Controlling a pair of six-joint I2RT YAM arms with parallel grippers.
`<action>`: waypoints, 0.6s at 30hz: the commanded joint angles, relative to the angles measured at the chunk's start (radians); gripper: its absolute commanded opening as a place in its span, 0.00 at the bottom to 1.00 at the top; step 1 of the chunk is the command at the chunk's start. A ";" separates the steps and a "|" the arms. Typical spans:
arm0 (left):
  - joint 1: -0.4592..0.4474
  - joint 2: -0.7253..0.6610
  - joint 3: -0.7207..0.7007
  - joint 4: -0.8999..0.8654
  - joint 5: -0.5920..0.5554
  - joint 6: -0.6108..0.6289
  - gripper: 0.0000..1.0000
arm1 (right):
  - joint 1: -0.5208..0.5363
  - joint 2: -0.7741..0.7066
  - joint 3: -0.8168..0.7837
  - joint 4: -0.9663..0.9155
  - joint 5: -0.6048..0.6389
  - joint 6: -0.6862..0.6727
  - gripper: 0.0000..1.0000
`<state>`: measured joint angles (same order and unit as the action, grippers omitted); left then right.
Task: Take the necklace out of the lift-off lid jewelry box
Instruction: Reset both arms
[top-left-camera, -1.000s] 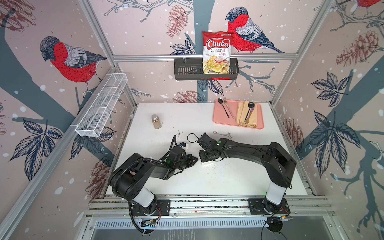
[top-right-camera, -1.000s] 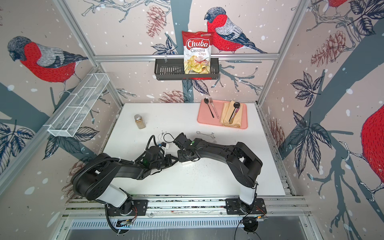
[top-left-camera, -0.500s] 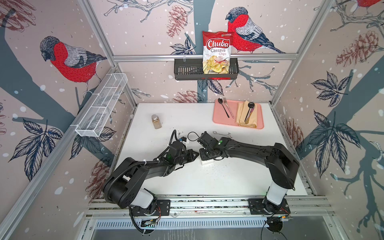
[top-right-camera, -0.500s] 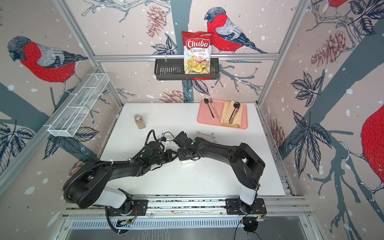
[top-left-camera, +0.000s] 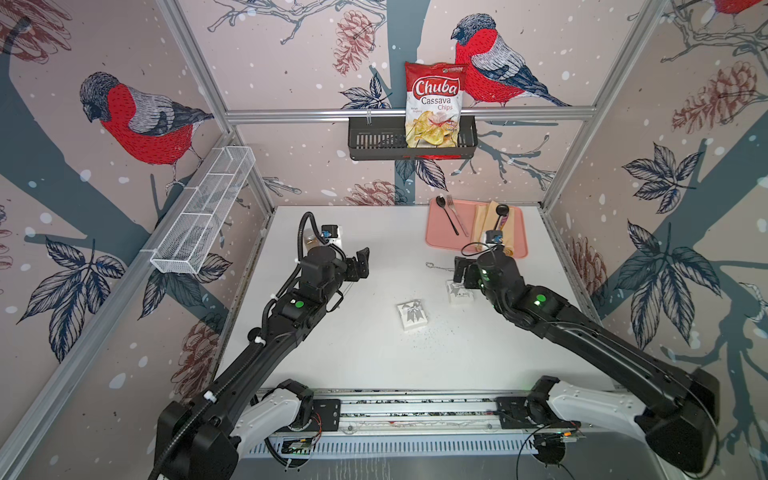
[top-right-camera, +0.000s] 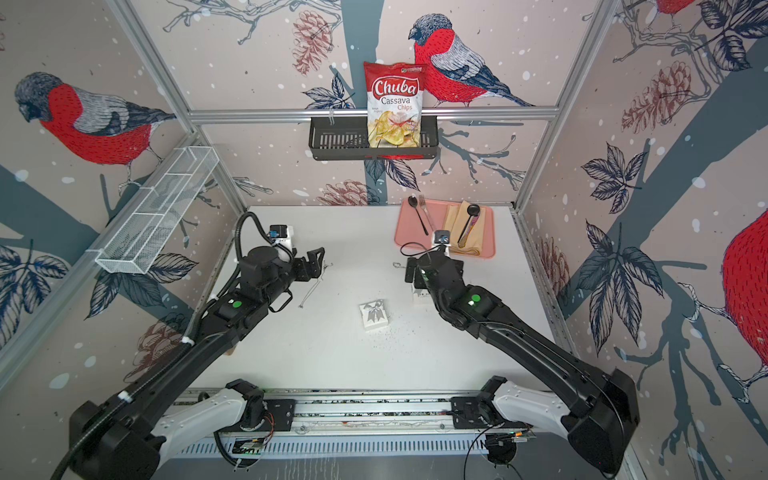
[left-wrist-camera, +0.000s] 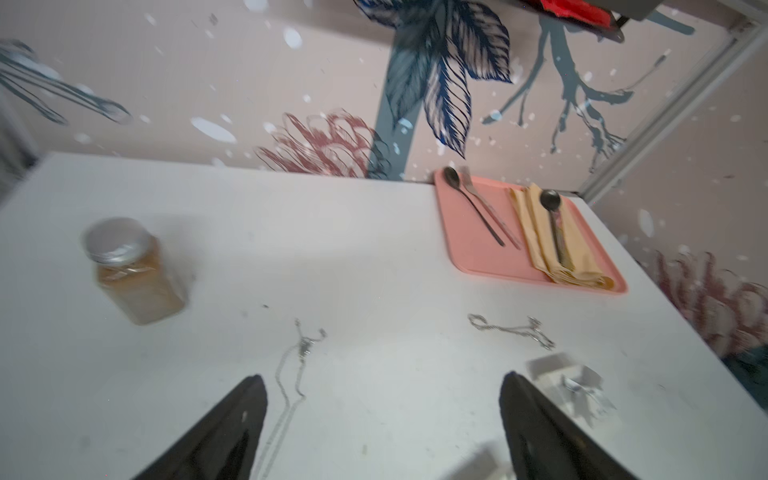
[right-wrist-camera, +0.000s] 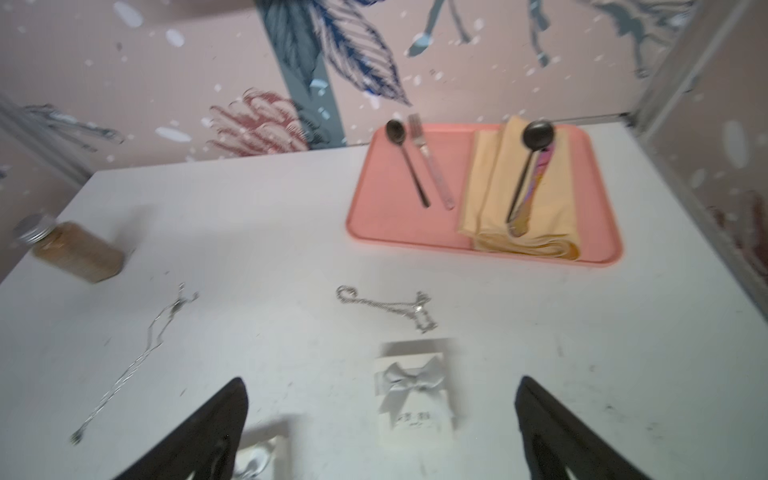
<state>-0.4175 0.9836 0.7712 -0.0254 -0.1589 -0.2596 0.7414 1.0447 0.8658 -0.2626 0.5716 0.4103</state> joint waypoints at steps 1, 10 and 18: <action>0.029 -0.073 -0.100 0.125 -0.227 0.210 0.98 | -0.094 -0.067 -0.141 0.265 0.192 -0.155 1.00; 0.238 -0.073 -0.455 0.603 -0.220 0.310 0.98 | -0.592 0.004 -0.488 0.825 0.008 -0.235 1.00; 0.391 0.218 -0.549 0.980 -0.045 0.227 0.97 | -0.723 0.250 -0.608 1.203 -0.130 -0.171 1.00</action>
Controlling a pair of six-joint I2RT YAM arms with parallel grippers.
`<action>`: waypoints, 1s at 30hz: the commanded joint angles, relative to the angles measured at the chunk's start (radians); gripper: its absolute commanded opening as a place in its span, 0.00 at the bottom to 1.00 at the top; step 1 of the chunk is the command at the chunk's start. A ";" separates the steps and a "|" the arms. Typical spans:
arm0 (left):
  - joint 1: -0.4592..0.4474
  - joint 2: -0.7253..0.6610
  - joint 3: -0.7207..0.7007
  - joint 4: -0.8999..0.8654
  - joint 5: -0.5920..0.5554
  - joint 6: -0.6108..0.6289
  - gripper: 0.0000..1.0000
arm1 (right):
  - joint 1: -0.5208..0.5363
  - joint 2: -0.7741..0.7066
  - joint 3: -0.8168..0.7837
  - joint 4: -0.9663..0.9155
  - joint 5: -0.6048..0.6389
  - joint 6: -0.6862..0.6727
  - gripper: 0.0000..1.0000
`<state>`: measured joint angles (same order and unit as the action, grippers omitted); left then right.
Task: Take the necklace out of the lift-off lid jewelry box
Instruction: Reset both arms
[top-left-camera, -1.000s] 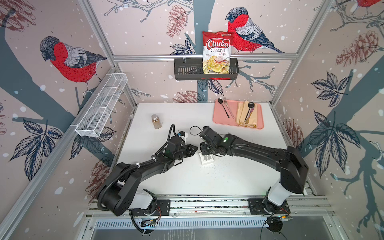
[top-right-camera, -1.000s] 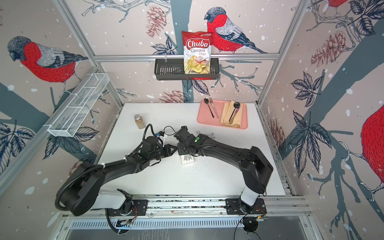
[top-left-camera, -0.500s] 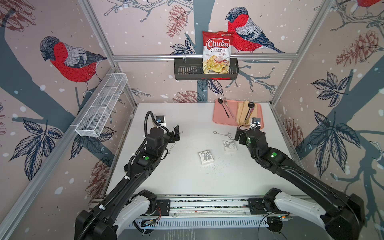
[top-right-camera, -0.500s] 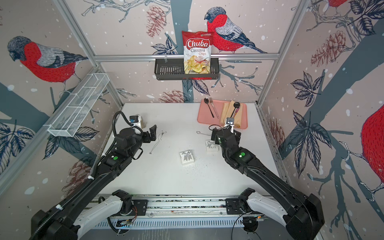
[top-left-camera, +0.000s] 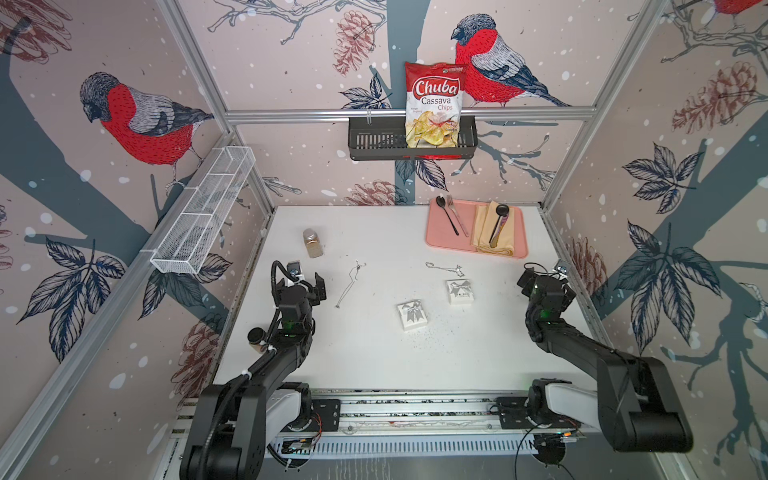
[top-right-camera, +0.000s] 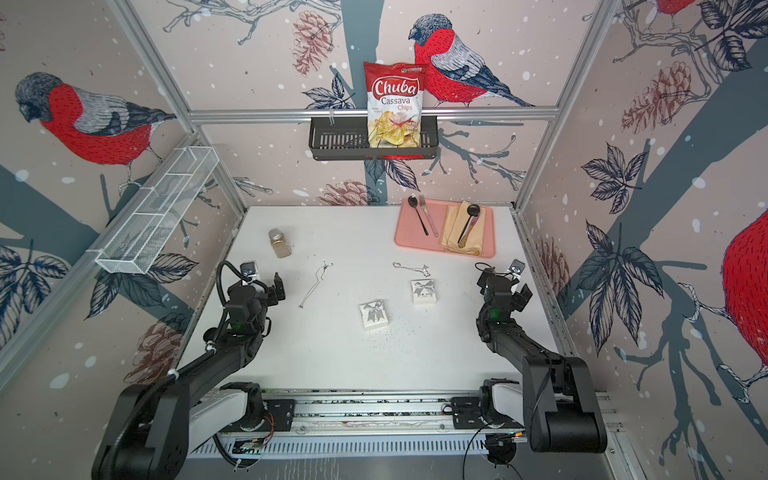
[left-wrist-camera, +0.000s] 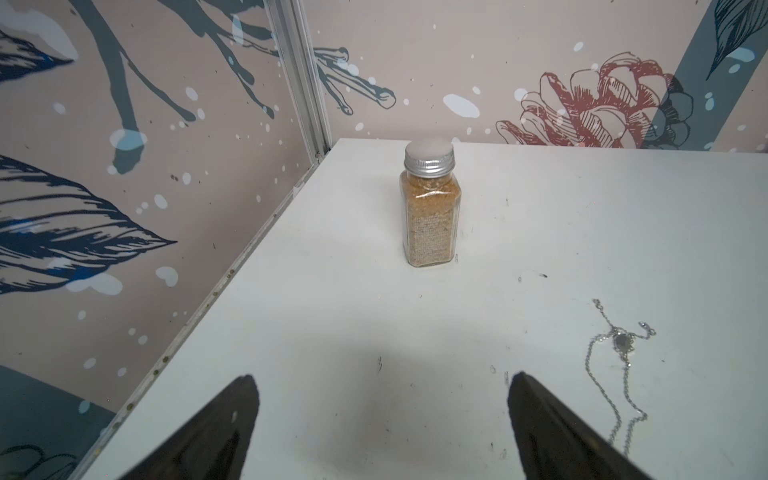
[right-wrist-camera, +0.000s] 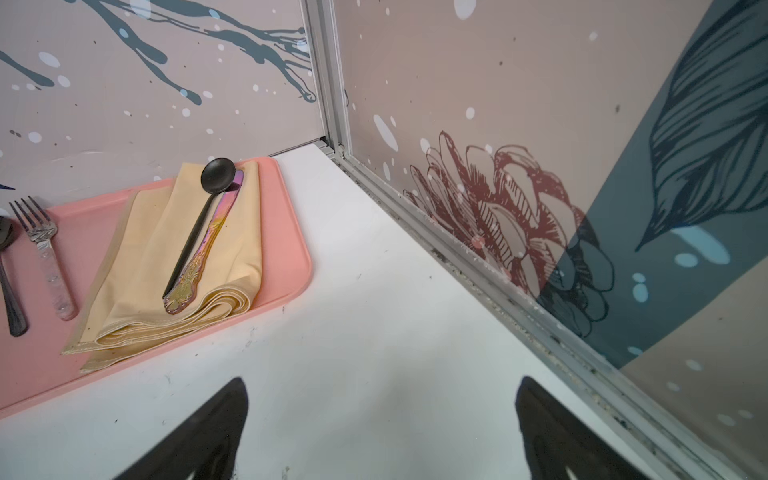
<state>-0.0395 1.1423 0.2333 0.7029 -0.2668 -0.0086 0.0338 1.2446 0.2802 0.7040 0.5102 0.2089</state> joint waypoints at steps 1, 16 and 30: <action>0.013 0.098 -0.015 0.293 0.072 -0.021 0.97 | -0.017 0.078 -0.036 0.281 -0.068 0.023 1.00; 0.013 0.365 0.055 0.409 0.128 -0.025 0.98 | 0.021 0.269 -0.065 0.552 -0.151 -0.095 1.00; 0.010 0.364 0.052 0.415 0.124 -0.024 0.98 | 0.023 0.257 -0.060 0.527 -0.148 -0.092 1.00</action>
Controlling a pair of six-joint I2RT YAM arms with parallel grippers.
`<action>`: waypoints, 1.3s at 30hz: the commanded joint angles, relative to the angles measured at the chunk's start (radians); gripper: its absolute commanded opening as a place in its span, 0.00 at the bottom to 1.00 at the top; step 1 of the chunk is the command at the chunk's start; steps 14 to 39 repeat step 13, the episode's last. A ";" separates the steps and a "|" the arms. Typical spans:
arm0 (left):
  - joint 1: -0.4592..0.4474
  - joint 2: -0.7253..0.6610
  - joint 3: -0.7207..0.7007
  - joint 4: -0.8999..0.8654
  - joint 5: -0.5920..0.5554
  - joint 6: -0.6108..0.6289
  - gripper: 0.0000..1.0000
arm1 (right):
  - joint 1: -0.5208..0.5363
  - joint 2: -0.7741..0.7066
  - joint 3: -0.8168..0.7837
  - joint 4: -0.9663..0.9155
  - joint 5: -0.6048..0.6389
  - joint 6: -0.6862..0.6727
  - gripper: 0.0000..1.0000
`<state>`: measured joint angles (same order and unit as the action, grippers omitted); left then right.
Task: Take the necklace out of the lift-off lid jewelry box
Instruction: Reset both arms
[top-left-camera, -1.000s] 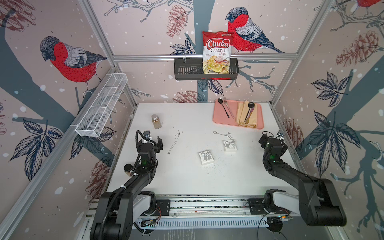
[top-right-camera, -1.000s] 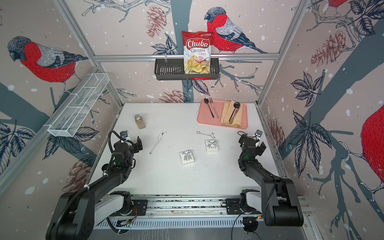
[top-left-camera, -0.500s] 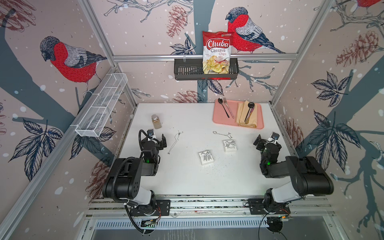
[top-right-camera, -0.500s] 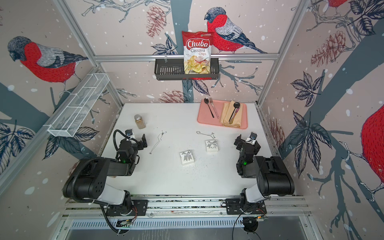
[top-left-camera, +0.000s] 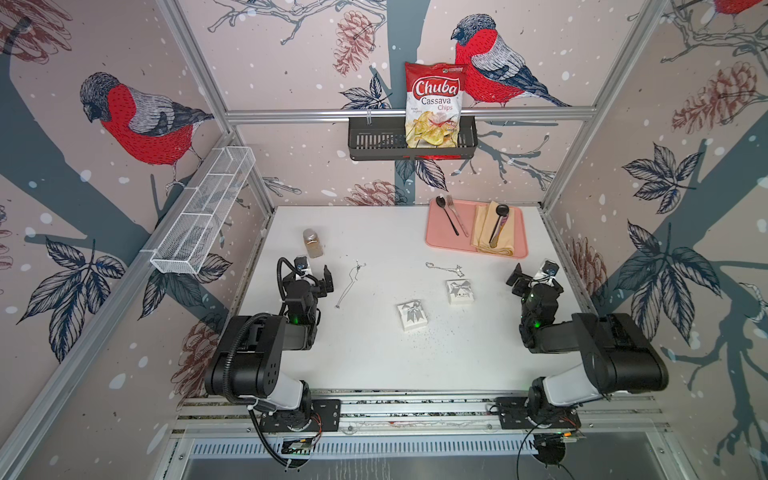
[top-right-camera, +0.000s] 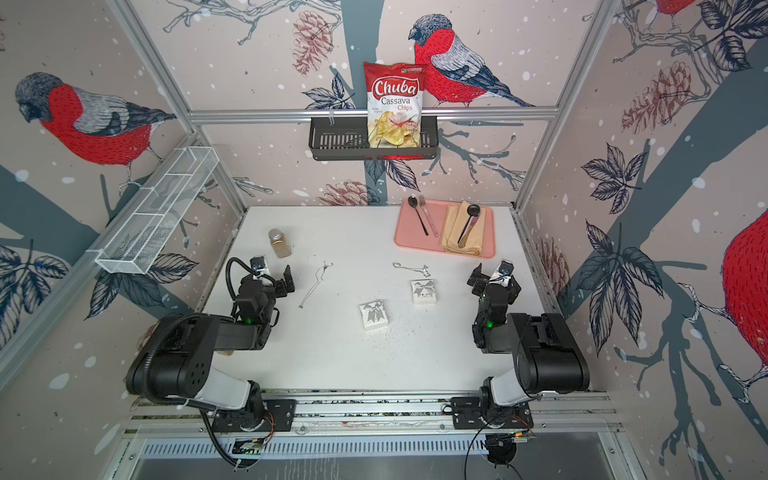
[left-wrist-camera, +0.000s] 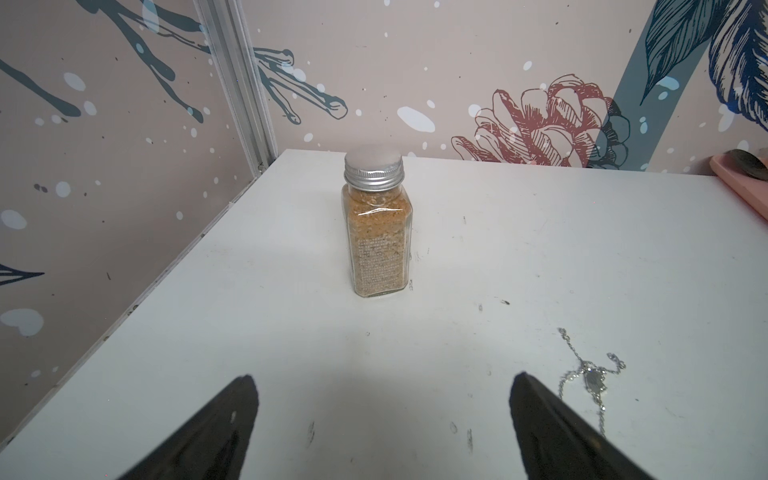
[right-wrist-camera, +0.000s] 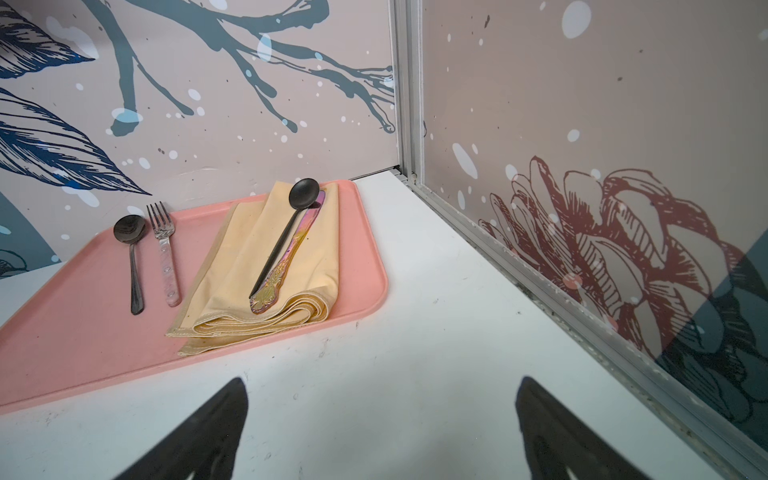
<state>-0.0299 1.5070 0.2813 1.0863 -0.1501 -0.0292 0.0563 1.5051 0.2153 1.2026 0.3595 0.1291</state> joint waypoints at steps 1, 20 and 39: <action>-0.001 -0.001 0.004 0.032 0.007 -0.003 0.98 | 0.001 -0.003 0.004 0.026 0.004 -0.011 1.00; 0.000 0.000 0.004 0.032 0.007 -0.003 0.98 | -0.001 -0.003 0.006 0.022 -0.001 -0.011 1.00; 0.000 0.000 0.004 0.032 0.007 -0.003 0.98 | -0.001 -0.003 0.006 0.022 -0.001 -0.011 1.00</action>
